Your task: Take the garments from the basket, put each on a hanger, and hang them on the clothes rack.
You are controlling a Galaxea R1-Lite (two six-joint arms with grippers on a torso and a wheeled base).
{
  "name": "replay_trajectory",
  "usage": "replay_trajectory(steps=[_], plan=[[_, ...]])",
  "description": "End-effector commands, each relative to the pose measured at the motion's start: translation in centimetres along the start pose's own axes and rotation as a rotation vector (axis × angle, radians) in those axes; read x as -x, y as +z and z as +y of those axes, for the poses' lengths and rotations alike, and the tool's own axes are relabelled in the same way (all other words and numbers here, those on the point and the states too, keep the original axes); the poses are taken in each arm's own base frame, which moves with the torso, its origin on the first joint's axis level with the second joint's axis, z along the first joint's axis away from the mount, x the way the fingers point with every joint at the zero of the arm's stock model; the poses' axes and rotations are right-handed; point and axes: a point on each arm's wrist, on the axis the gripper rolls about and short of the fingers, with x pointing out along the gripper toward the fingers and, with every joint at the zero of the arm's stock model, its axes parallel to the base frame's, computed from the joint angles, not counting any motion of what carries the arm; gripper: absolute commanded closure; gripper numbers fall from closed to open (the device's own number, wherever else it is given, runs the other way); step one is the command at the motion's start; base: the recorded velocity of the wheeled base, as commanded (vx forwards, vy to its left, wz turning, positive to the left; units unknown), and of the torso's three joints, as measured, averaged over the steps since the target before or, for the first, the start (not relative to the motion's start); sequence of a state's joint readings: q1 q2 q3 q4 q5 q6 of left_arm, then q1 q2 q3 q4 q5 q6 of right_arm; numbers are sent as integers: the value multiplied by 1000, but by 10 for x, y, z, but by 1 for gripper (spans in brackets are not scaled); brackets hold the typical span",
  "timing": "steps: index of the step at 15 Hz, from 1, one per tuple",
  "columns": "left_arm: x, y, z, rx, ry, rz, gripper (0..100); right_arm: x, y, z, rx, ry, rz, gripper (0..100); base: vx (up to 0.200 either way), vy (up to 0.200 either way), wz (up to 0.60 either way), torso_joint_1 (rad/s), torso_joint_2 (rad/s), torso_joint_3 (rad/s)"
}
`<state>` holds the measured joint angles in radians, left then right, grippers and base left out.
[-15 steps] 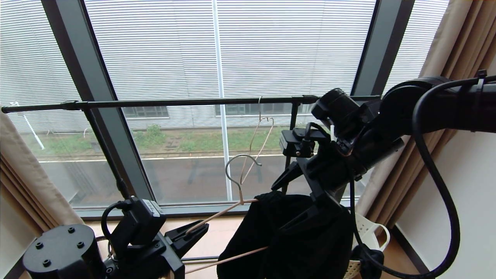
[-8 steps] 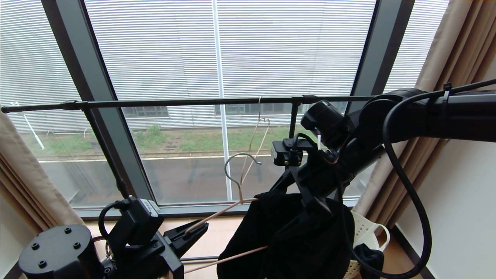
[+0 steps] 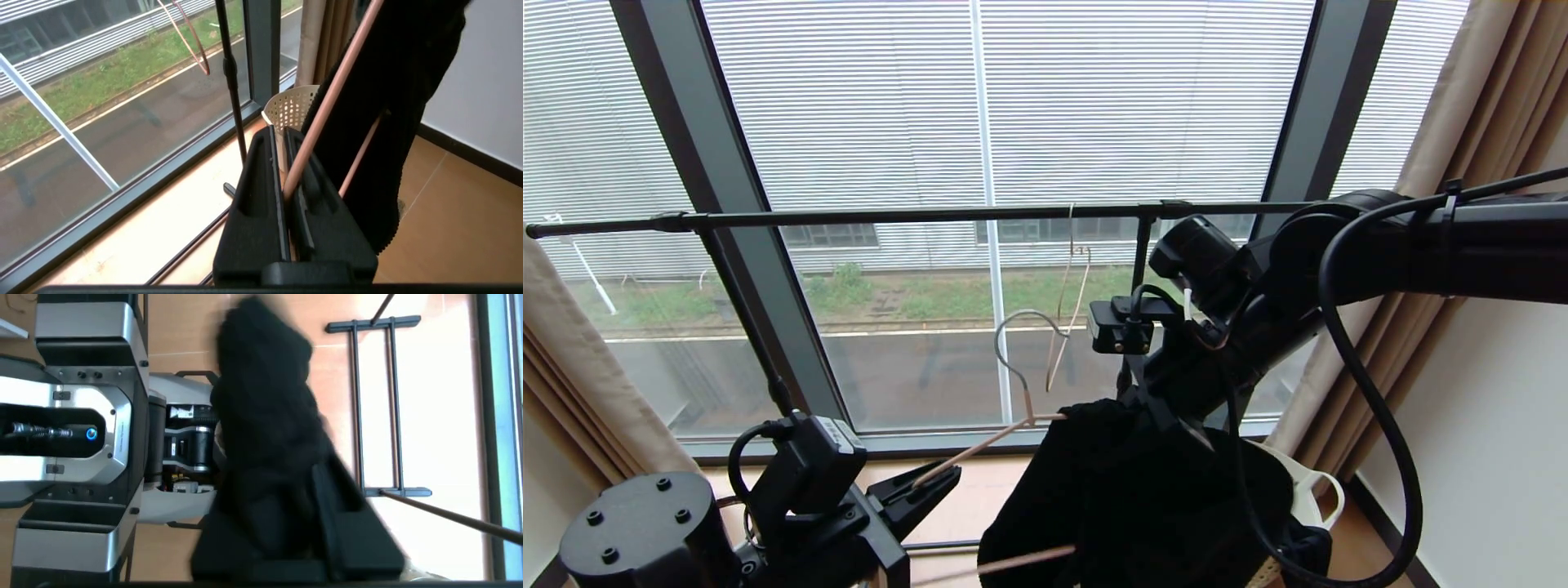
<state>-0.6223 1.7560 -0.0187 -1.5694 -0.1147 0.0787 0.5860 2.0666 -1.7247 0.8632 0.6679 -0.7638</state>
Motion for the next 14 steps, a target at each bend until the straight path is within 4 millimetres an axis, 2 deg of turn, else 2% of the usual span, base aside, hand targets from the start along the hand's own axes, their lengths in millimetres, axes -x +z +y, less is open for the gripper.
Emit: replay_trajectory(steps=[1, 8, 9, 14], plan=[[0, 0, 0, -1, -2, 1, 100, -1, 0, 0, -1, 1, 1, 100, 0, 0, 0, 0, 0, 0], [1, -1, 0, -3, -3, 7, 100, 1, -1, 3, -5, 5, 3, 100, 0, 0, 0, 0, 0, 0], [1, -1, 0, -4, -3, 5, 0, 2, -1, 4, -4, 4, 2, 100, 0, 0, 0, 0, 0, 0], [2, -1, 0, -2, -4, 4, 0, 2, -1, 4, -3, 0, 4, 100, 0, 0, 0, 0, 0, 0]])
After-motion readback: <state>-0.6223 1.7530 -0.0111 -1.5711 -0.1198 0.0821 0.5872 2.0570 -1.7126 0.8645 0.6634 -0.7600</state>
